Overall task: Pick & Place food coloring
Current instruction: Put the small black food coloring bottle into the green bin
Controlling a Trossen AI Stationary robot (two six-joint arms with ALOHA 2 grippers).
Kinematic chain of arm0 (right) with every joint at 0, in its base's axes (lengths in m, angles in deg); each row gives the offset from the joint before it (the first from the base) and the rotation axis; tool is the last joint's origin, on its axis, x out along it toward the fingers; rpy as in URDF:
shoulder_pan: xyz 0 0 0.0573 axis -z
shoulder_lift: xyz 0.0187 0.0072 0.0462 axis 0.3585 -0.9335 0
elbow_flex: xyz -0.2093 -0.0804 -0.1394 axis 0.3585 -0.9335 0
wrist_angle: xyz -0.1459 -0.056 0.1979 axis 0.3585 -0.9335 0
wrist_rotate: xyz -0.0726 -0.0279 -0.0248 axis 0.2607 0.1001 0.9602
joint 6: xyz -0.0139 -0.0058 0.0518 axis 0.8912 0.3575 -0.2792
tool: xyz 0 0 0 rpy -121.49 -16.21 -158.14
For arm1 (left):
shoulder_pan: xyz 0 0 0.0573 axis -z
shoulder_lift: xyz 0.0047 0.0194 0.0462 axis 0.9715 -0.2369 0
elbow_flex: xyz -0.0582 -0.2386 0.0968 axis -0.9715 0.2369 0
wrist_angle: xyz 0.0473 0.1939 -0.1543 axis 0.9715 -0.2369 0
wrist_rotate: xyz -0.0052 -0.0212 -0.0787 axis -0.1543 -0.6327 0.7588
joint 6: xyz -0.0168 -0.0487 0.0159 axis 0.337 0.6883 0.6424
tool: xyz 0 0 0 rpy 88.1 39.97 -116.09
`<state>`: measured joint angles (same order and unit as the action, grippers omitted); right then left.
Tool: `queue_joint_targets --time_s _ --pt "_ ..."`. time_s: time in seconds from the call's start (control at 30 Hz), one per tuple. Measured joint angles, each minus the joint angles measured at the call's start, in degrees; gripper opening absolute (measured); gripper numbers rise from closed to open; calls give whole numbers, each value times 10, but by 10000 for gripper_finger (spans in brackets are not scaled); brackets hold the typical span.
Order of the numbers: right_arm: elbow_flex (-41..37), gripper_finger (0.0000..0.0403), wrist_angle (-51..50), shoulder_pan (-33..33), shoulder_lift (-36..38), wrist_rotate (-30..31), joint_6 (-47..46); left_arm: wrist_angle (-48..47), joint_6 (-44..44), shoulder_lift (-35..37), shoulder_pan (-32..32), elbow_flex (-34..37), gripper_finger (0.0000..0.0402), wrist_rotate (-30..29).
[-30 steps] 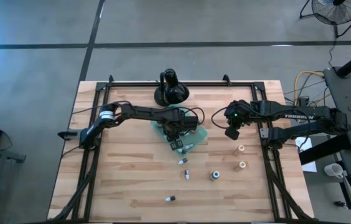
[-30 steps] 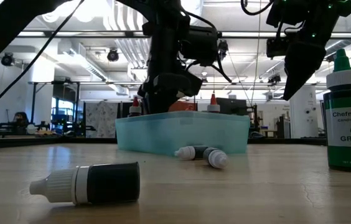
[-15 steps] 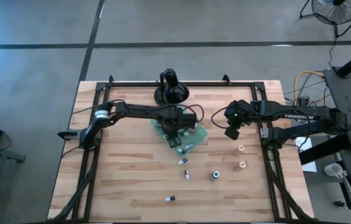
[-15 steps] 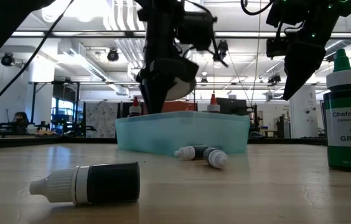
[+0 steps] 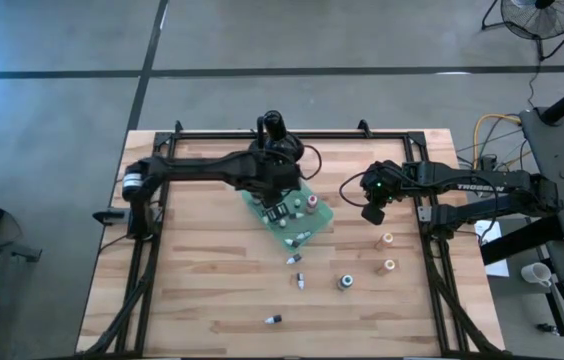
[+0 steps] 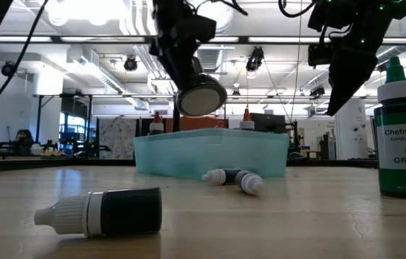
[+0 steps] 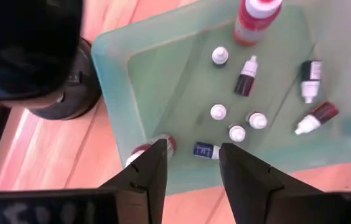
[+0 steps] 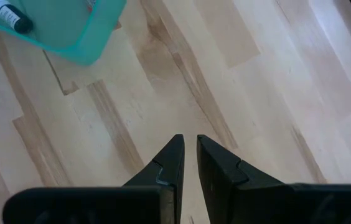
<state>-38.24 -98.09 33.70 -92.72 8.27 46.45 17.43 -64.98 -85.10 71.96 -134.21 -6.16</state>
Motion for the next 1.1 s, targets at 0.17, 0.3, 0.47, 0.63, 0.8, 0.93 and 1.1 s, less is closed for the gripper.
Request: queue_joint_targets --time_s 0.17,0.3,0.47,0.63,0.8,0.93,1.1 --pt "0 38 2 0 0 0 10 17 7 17 0 0 119 -1" --pt "0 38 6 3 0 1 9 36 8 20 0 0 119 -1" --pt "0 38 22 14 0 1 7 67 8 17 0 1 119 -2" --pt "0 38 30 14 0 1 33 97 8 17 0 5 119 -2" --pt "0 38 28 14 0 1 32 116 8 16 0 5 119 -1" --pt "0 38 28 14 0 0 20 131 8 16 0 5 119 -1" --pt "0 38 28 14 0 0 6 133 8 16 0 5 119 -1"
